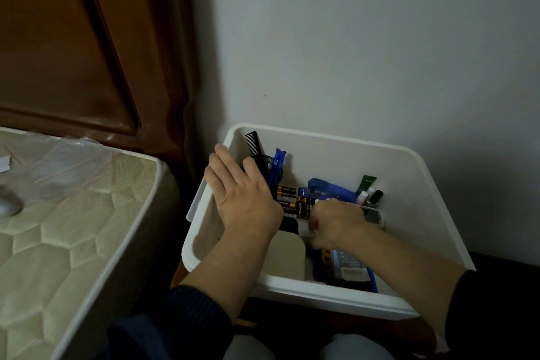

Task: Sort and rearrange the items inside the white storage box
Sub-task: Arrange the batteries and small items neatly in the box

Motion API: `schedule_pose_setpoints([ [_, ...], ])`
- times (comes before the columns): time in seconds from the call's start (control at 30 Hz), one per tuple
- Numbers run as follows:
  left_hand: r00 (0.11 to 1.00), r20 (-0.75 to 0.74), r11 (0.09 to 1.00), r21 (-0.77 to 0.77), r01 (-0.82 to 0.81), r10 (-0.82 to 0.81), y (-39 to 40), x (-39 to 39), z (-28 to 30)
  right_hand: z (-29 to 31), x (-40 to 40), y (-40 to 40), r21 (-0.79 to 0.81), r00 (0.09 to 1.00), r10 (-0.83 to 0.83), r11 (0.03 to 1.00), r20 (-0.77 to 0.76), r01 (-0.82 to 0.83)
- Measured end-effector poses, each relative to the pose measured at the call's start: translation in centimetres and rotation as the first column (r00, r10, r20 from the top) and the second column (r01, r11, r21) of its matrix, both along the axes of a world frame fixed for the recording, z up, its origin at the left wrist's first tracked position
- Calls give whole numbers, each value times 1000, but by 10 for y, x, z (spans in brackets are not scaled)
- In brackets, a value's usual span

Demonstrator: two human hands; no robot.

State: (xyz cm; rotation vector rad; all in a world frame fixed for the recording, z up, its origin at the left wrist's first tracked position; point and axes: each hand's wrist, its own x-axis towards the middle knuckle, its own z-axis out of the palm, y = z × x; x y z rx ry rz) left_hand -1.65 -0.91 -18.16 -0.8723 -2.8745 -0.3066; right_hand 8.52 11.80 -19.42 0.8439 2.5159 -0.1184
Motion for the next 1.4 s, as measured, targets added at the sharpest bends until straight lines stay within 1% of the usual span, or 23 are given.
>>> schedule_pose_setpoints([
  [0.17,1000,-1,1000,-1,-2,2,0,0,0,-3,-8,-1,9,998,12,1000,54,-13],
  [0.23,1000,-3,1000,-3,-2,2,0,0,0,-5,-9,-1,17,999,4,1000,54,-5],
  [0.4,1000,1,1000,-7,3,-3,0,0,1,-13,-7,2,-40,998,-68,997,-19,67],
  [0.57,1000,14,1000,-4,-3,3,1,-1,0,-14,-8,7,-33,991,-118,993,-63,116],
  [0.73,1000,9,1000,-7,-4,4,1,-1,0,-20,-8,8,30,996,-88,996,-25,89],
  [0.87,1000,3,1000,-7,-5,5,1,-1,-1,-26,-11,1,150,1000,-10,989,17,7],
  [0.97,1000,-4,1000,-4,-7,7,1,-1,-1,-25,-13,-1,204,999,43,978,-10,-40],
  [1.07,1000,-6,1000,-3,-4,4,1,-1,-2,-21,-12,5,180,995,44,983,-92,-26],
  [1.2,1000,-1,1000,-8,-5,5,2,-1,-3,-12,-6,12,71,960,30,997,-278,-11],
  [1.27,1000,-1,1000,-5,-6,6,2,-2,-3,-7,-2,17,40,954,67,998,-291,-58],
  [1.4,1000,-1,1000,2,2,-2,1,-2,-3,-6,9,20,0,958,195,980,-212,-200],
])
